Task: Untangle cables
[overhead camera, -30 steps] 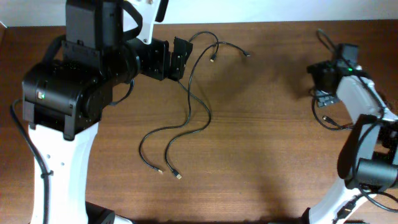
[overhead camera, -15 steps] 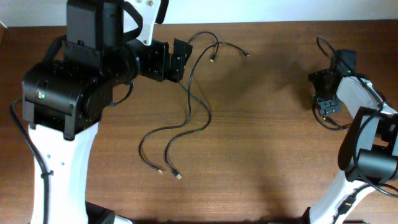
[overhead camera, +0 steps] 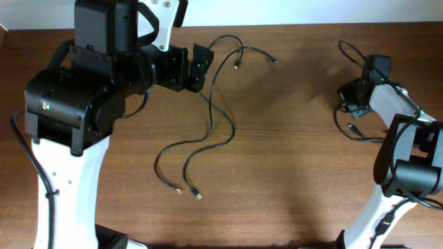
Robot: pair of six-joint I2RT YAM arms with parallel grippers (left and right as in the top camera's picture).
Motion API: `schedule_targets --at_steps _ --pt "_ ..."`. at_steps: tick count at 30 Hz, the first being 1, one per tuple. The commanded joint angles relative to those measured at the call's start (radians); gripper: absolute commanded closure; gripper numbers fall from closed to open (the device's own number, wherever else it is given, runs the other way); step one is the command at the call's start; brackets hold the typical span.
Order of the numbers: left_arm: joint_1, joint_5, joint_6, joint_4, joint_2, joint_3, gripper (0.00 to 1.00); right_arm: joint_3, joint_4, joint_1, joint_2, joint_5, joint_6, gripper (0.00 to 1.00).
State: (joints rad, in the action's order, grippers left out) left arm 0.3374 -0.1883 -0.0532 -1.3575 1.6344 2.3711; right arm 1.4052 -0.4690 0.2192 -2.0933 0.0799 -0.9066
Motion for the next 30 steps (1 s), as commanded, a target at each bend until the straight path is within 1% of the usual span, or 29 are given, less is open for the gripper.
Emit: schedule_targets --at_steps 1,4,6,7,9,10,11,12,14,15,16,17,18,19,21,22,24,27,30 --pt "0.001 -0.013 0.001 -0.008 -0.002 0.003 0.01 0.026 -0.002 -0.045 0.201 0.067 0.167 0.96" --pt "0.001 0.012 0.001 -0.006 0.005 0.003 0.01 0.051 -0.032 -0.103 0.434 0.084 0.337 0.96" --pt "0.001 0.058 0.001 -0.005 0.014 0.003 0.01 0.052 -0.068 -0.155 0.581 0.090 0.418 0.96" --pt "0.001 0.058 0.001 0.002 0.025 0.003 0.01 0.052 -0.077 -0.189 0.654 0.101 0.464 0.96" --pt "0.001 0.058 0.001 0.016 0.056 0.003 0.01 0.052 -0.082 -0.272 0.770 0.111 0.542 0.96" --pt "0.001 0.058 0.001 0.016 0.069 0.003 0.01 0.052 -0.095 -0.296 0.797 0.109 0.566 0.96" --pt "0.001 0.058 0.001 0.015 0.084 0.003 0.01 0.052 -0.131 -0.320 0.824 0.072 0.570 0.96" --pt "0.001 0.057 0.001 0.009 0.100 0.003 0.01 0.052 -0.184 -0.327 0.837 -0.016 0.562 0.96" --pt "0.001 0.054 0.001 -0.010 0.126 0.003 0.01 0.052 -0.295 -0.298 0.816 -0.243 0.448 0.96" --pt "0.001 0.054 0.001 -0.019 0.133 0.003 0.01 0.052 -0.335 -0.269 0.792 -0.267 0.415 0.96" --pt "0.001 0.054 0.001 -0.024 0.134 0.003 0.01 0.052 -0.359 -0.237 0.760 -0.268 0.388 0.68" --pt "0.001 0.054 0.001 -0.024 0.134 0.003 0.01 0.052 -0.365 -0.215 0.737 -0.268 0.364 0.32" --pt "0.001 0.054 0.001 -0.021 0.134 0.003 0.01 0.052 -0.366 -0.184 0.705 -0.268 0.323 0.15" --pt "0.001 0.053 0.001 -0.021 0.134 0.003 0.01 0.052 -0.368 -0.145 0.664 -0.259 0.241 0.07" --pt "0.001 0.053 0.001 -0.030 0.134 0.003 0.01 0.052 -0.374 -0.056 0.555 -0.240 0.090 0.07" --pt "0.001 0.053 0.001 -0.036 0.134 0.003 0.01 0.052 -0.373 -0.026 0.506 -0.229 0.058 0.07" --pt "0.001 0.053 0.001 -0.043 0.134 0.003 0.01 0.052 -0.368 0.015 0.421 -0.220 0.056 0.07" --pt "0.001 0.053 0.001 -0.063 0.134 0.003 0.01 0.052 -0.369 0.079 0.240 -0.218 0.060 0.07" --pt "0.001 0.054 0.001 -0.085 0.134 0.003 0.01 0.052 -0.353 0.110 0.132 -0.220 0.061 0.07"
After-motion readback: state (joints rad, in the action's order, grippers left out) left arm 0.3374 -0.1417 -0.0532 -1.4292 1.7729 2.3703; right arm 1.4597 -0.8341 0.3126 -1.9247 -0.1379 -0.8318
